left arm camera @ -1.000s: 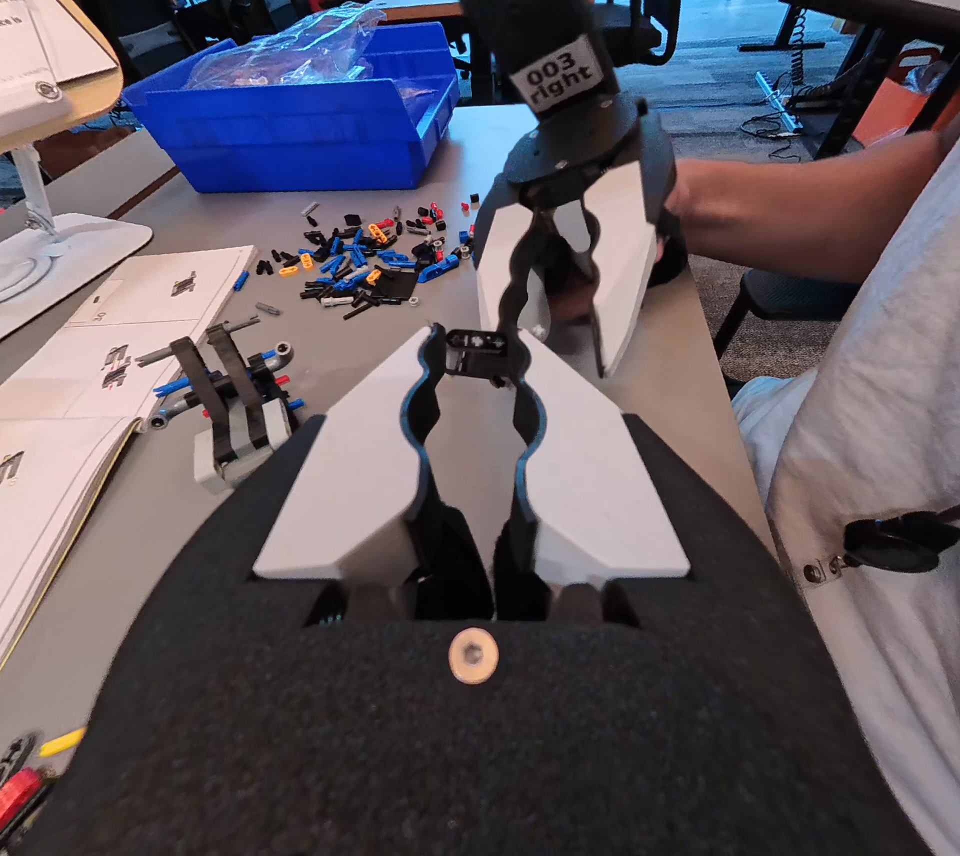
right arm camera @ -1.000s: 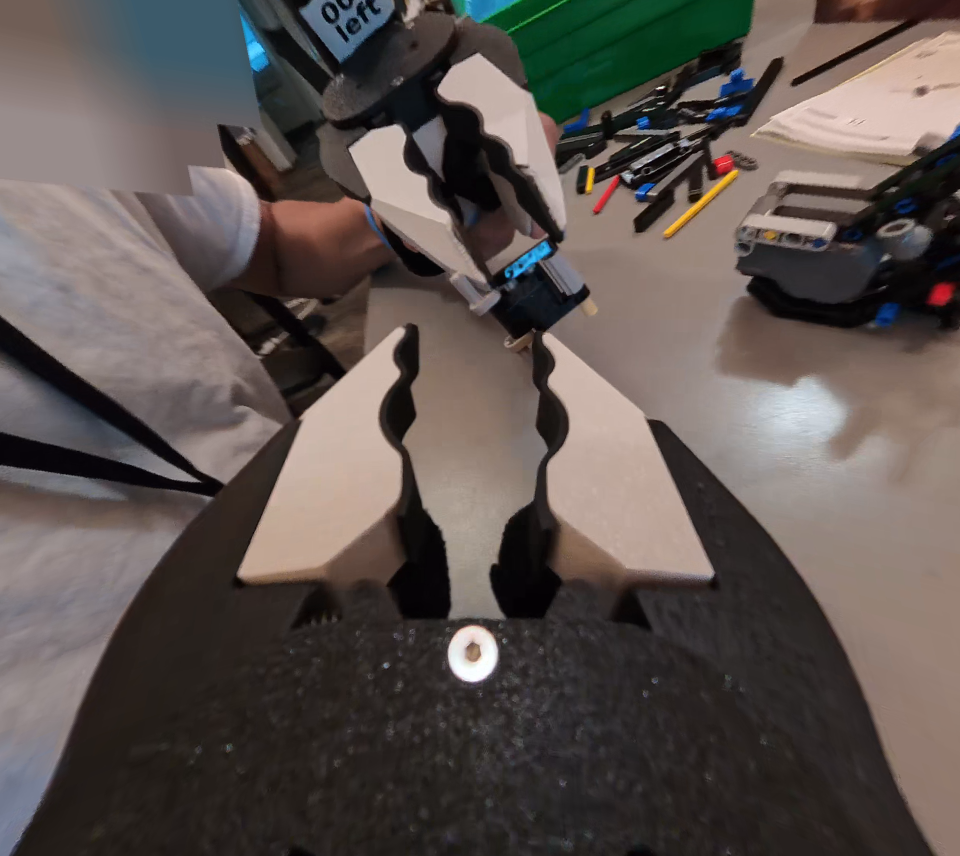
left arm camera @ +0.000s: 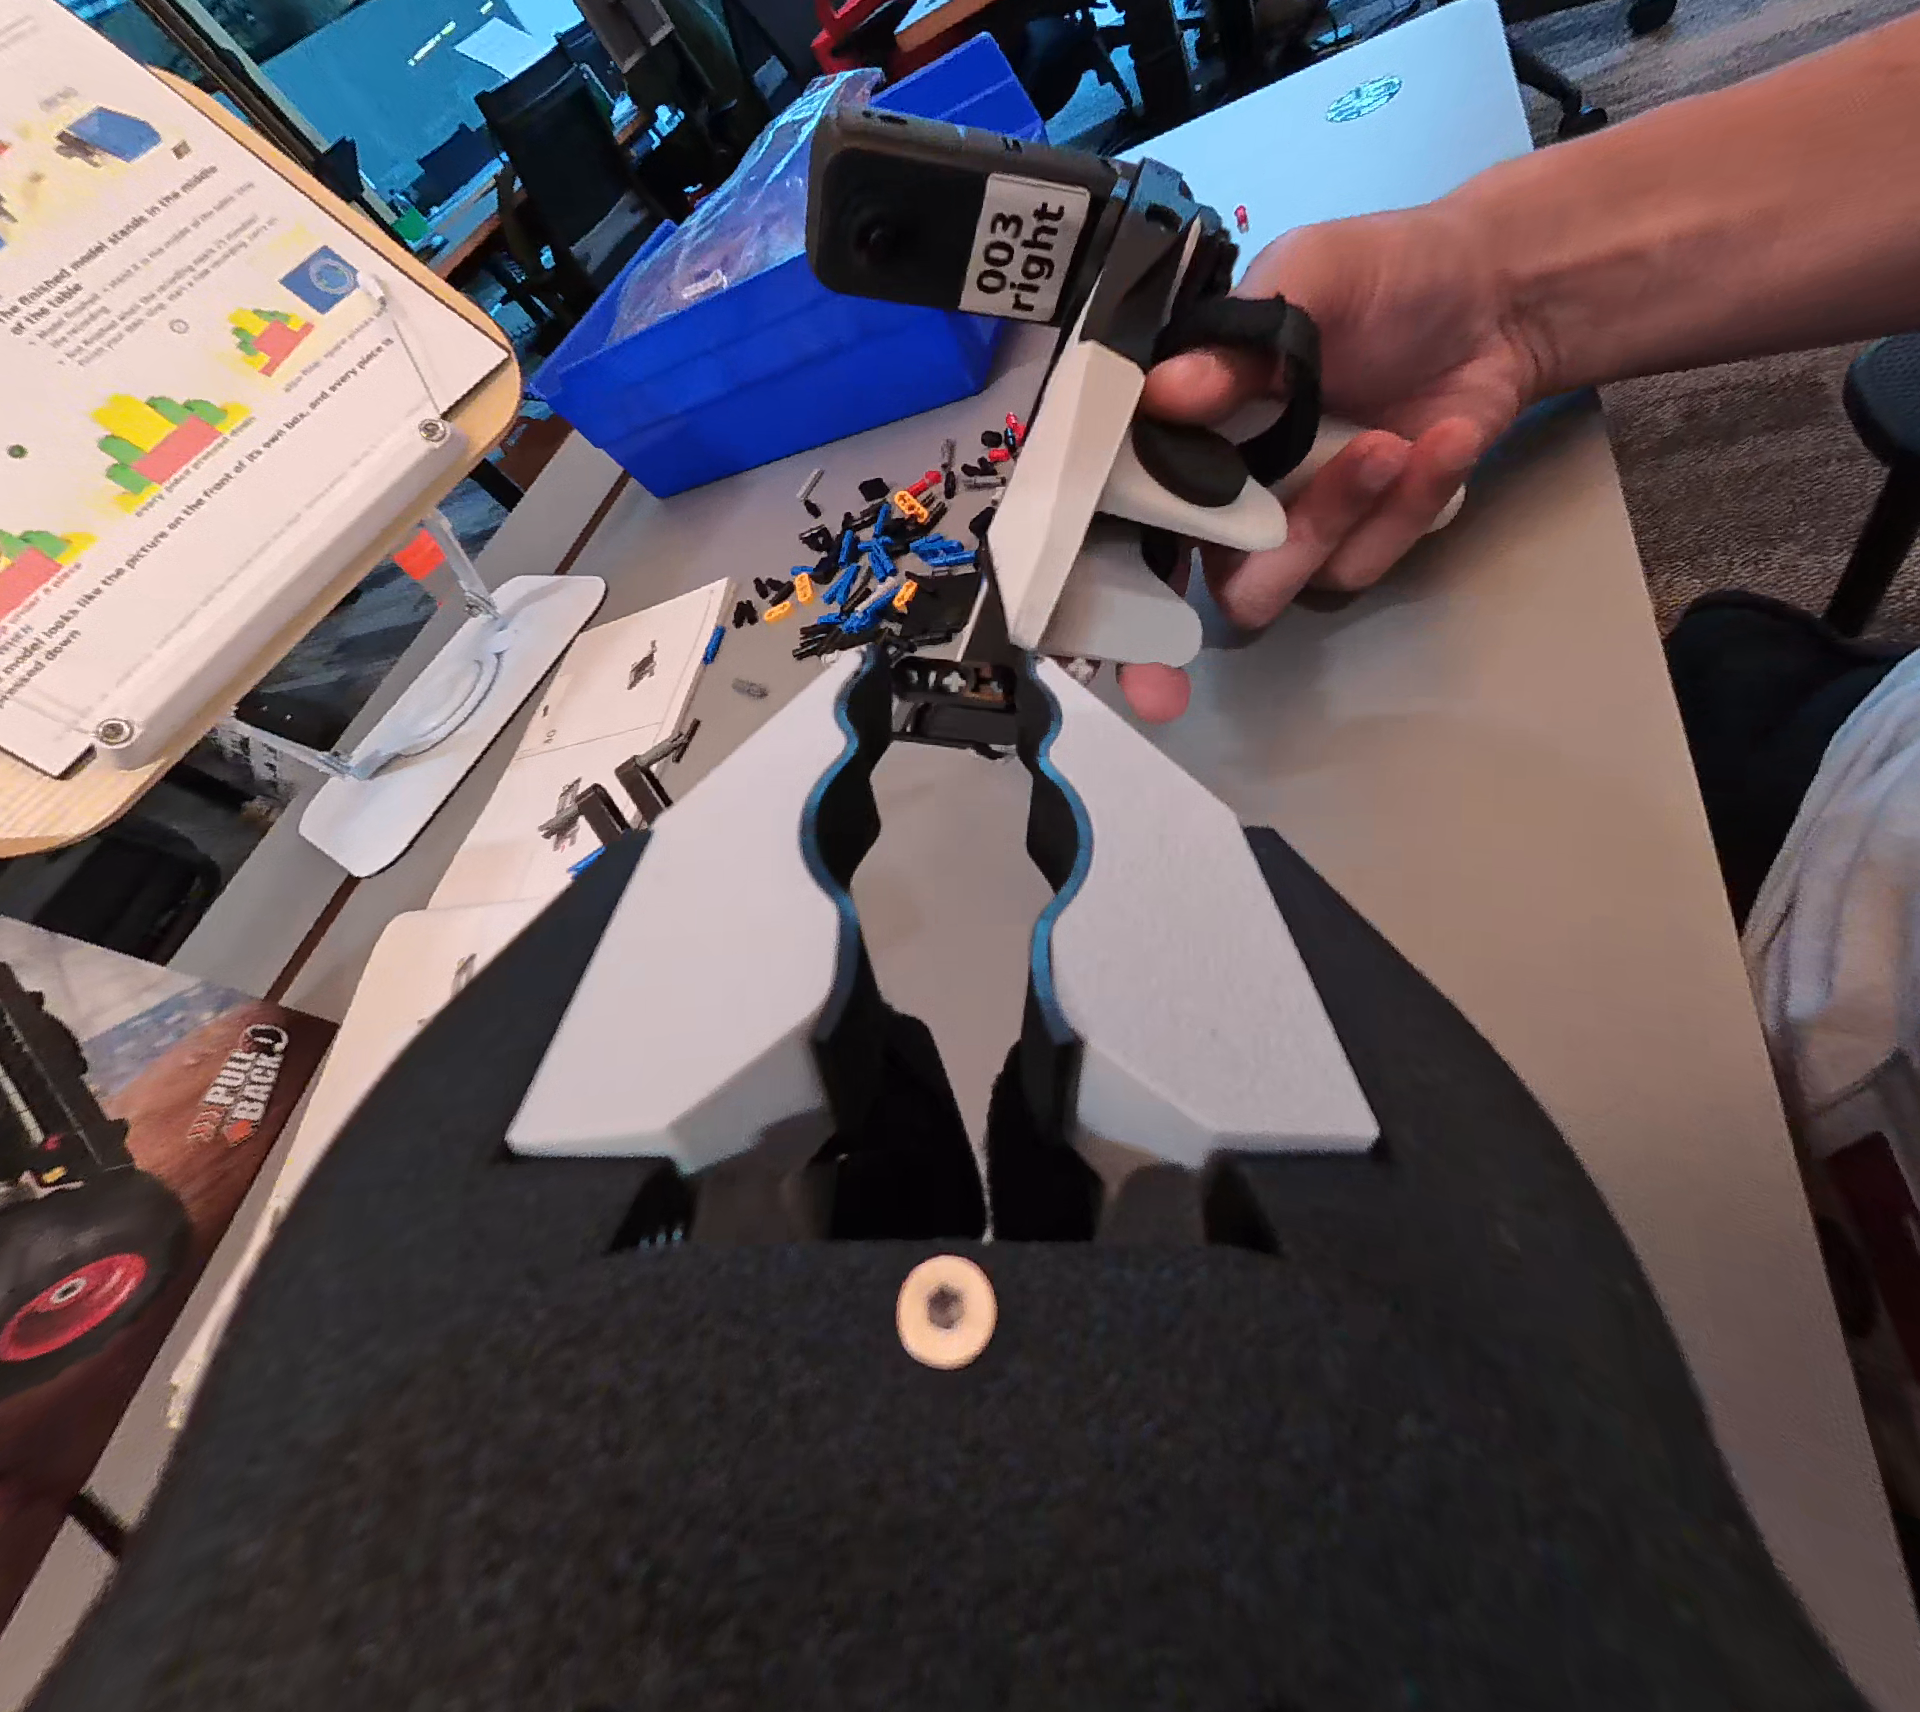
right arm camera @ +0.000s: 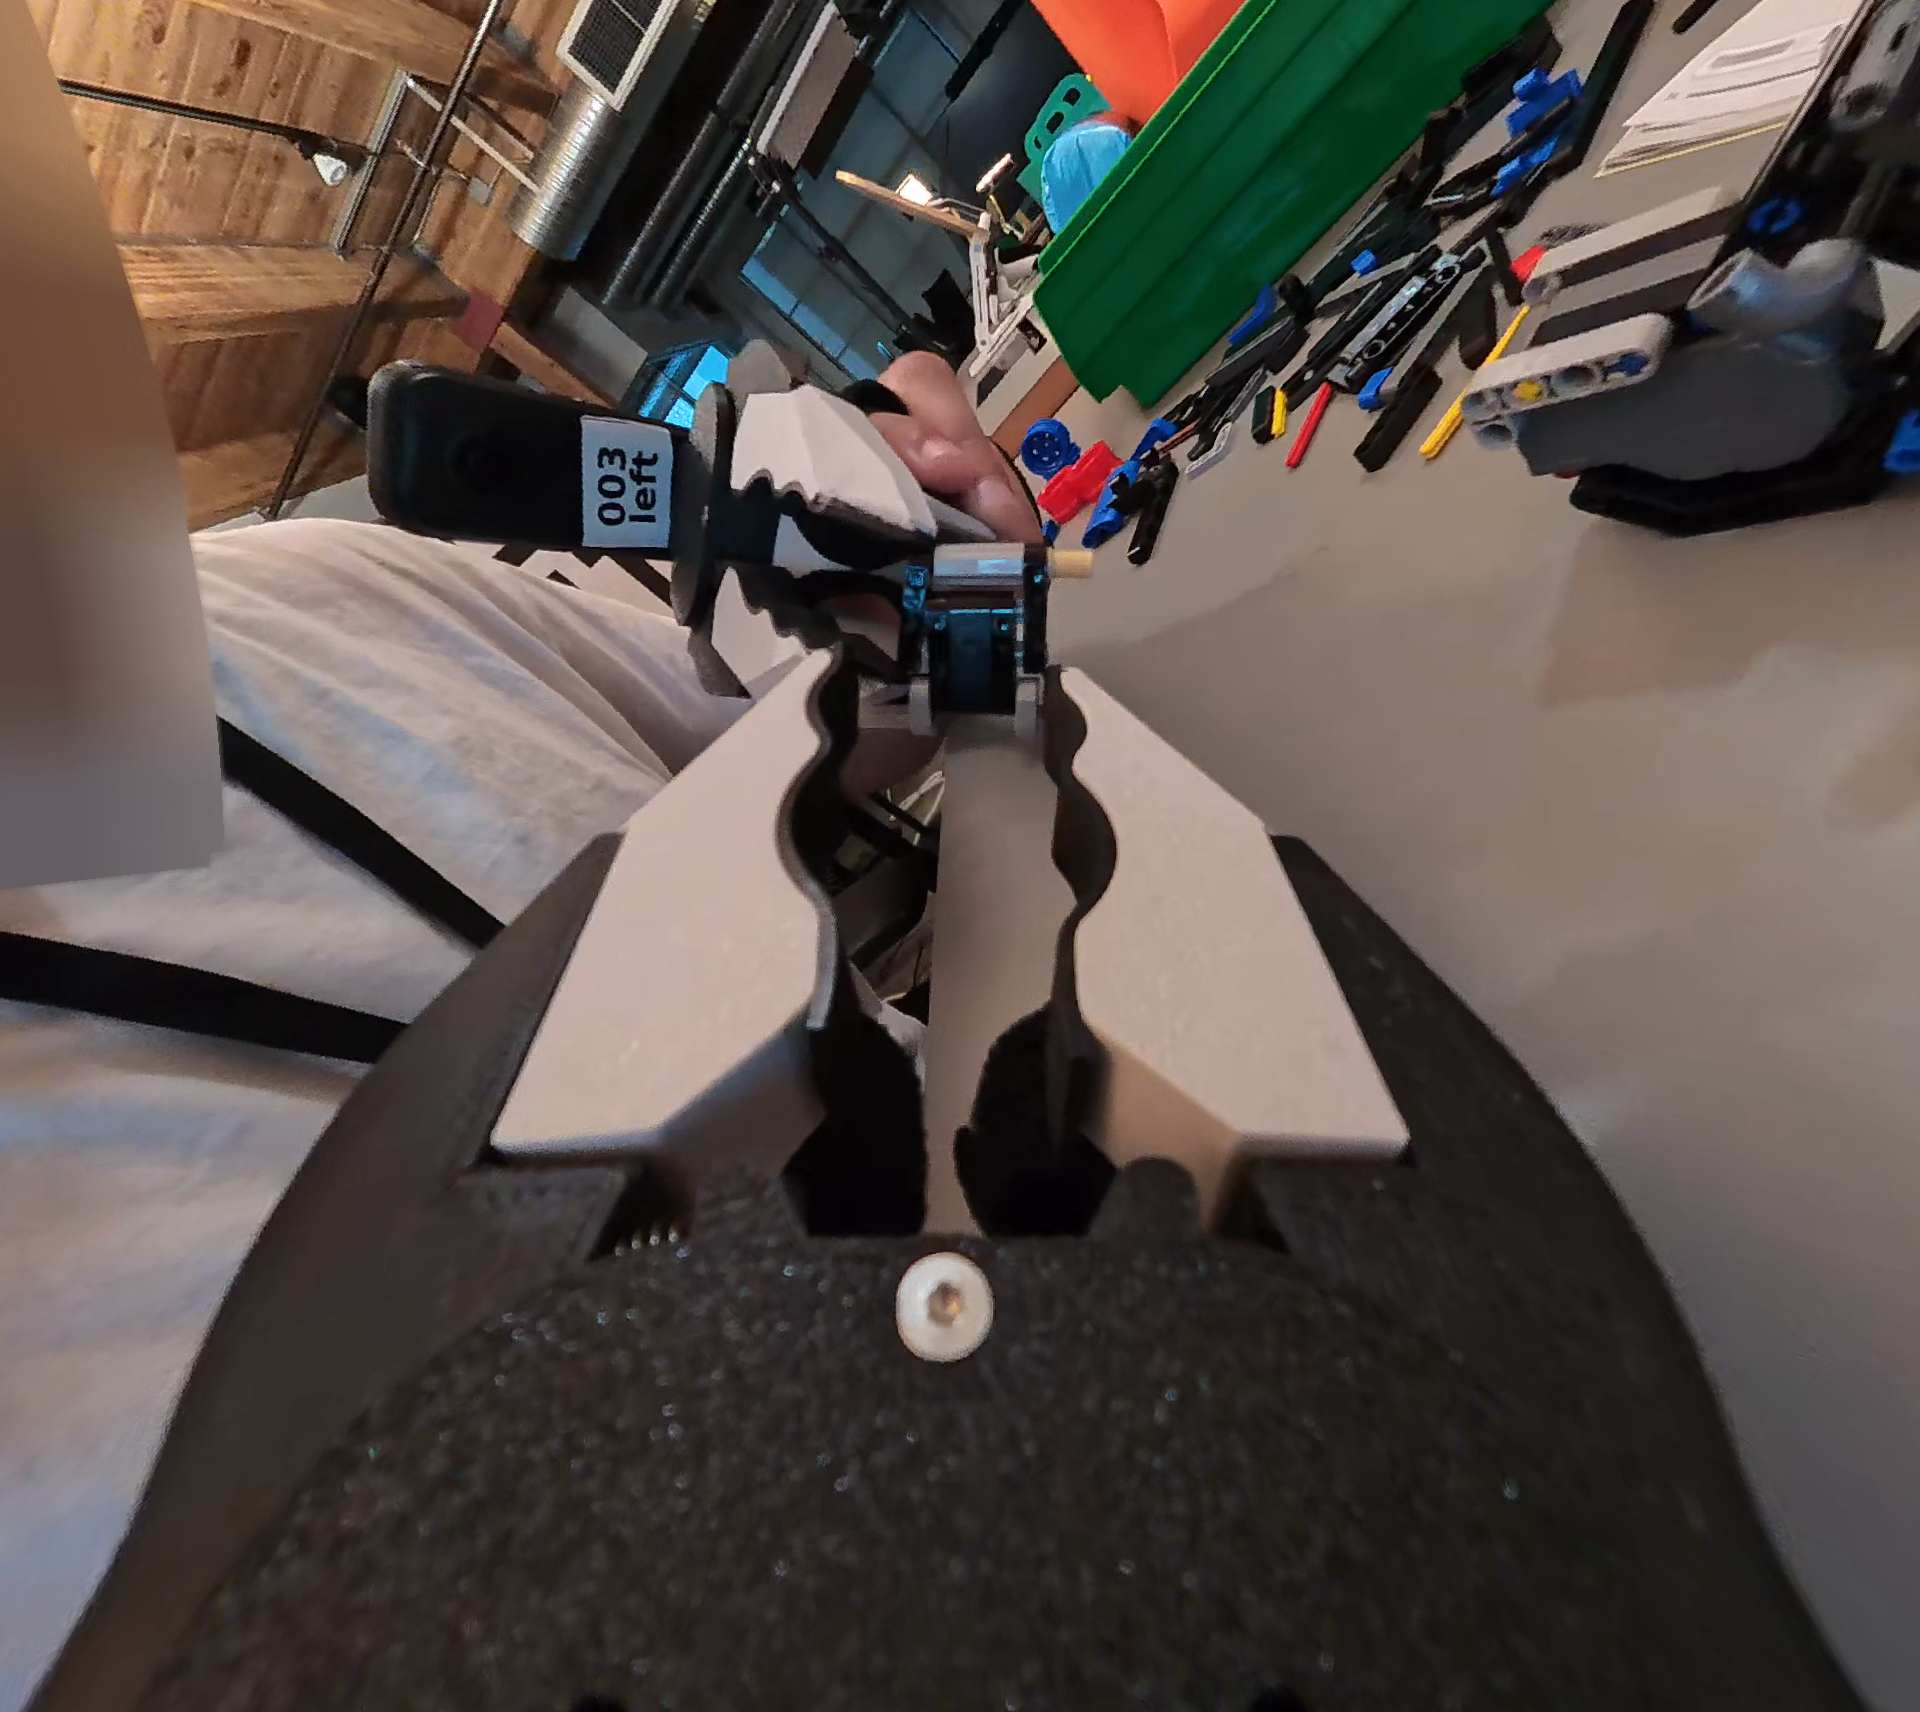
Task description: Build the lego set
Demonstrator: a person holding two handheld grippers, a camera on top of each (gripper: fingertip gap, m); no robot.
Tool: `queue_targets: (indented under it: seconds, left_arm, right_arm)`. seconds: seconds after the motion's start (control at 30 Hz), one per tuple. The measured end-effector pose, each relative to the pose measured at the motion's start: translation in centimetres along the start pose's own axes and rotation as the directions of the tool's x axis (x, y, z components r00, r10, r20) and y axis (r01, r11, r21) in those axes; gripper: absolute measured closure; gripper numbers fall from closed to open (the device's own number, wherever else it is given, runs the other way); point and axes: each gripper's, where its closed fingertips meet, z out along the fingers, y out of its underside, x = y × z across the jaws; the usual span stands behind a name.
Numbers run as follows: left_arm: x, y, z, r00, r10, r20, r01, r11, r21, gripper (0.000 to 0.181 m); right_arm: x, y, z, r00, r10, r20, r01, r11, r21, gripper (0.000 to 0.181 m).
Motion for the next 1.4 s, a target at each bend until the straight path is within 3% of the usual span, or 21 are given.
queue_targets:
  seconds: [0.4, 0.6, 0.9, 1.13, 1.27, 1.4]
  left_arm:
    - [0.5, -1.0, -0.1, 0.997, 0.078, 0.006, -0.078, 0.997, -0.002, 0.16]
    - [0.9, -1.7, -0.1, 0.994, 0.11, 0.019, -0.11, 0.994, 0.008, 0.16]
    - [1.0, -2.0, -0.3, 0.993, 0.114, 0.029, -0.115, 0.993, 0.032, 0.159]
    - [0.9, -3.1, -1.1, 1.0, 0.008, -0.023, -0.005, 0.992, 0.125, 0.156]
    - [-0.2, -4.0, -2.3, 0.953, -0.223, -0.205, 0.265, 0.943, 0.202, 0.15]
    - [0.4, -3.0, -1.5, 0.757, -0.409, -0.51, 0.498, 0.866, 0.044, 0.137]
  right_arm:
    - [-1.2, 0.1, 0.1, 0.992, 0.083, 0.095, -0.084, 0.996, 0.0, 0.143]
    - [-1.5, 0.3, 0.3, 0.992, 0.079, 0.101, -0.08, 0.997, 0.005, 0.155]
    - [-1.7, 0.3, 0.3, 0.992, 0.058, 0.114, -0.06, 0.998, 0.015, 0.157]
    - [-2.5, -0.3, -0.1, 0.98, 0.062, 0.188, -0.073, 0.996, 0.052, 0.157]
    - [-3.5, -1.1, -1.0, 0.942, 0.128, 0.311, -0.161, 0.983, 0.083, 0.157]
    - [-5.0, -0.3, -1.0, 0.847, 0.256, 0.467, -0.269, 0.962, -0.041, 0.157]
